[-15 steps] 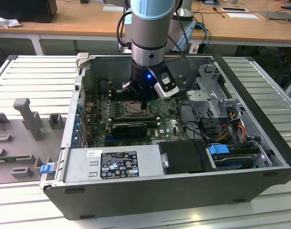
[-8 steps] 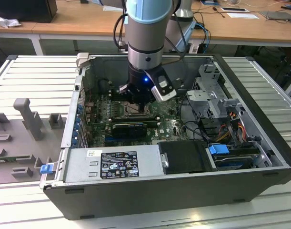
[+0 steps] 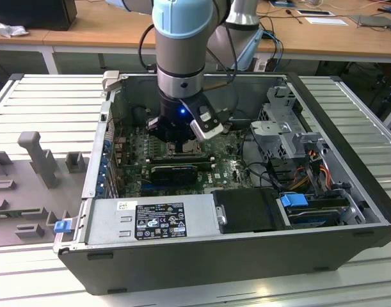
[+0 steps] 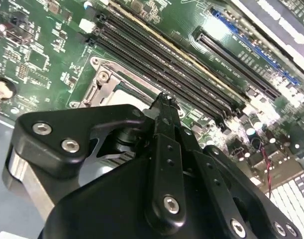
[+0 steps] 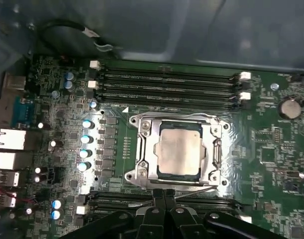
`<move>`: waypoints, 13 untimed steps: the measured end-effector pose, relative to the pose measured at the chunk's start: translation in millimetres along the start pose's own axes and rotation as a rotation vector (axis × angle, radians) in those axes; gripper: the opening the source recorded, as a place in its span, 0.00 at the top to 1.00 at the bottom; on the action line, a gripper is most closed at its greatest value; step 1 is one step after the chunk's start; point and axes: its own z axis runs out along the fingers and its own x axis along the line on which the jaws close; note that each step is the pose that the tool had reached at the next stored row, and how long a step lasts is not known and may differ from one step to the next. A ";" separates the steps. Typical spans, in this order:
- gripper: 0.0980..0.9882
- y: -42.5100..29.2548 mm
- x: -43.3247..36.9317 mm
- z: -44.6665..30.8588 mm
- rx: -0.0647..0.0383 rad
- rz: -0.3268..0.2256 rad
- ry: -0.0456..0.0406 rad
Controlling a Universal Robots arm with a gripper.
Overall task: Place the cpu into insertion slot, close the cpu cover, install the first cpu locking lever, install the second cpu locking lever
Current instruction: 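Install the second cpu locking lever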
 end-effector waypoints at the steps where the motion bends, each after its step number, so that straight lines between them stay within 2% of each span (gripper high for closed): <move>1: 0.99 -0.2 0.3 1.8 0.000 -0.002 0.0002; 4: 0.99 -0.9 3.8 9.1 0.000 -0.002 0.0004; 6: 0.99 -1.6 10.7 12.6 -0.002 -0.002 0.0003; 7: 0.99 -2.1 12.8 12.9 -0.007 -0.002 0.0000; 9: 0.99 -4.6 13.6 12.9 -0.037 -0.002 -0.0022; 10: 0.99 -8.4 15.3 12.8 -0.050 -0.001 -0.0032; 13: 0.99 -14.6 20.4 12.3 -0.057 -0.001 -0.0037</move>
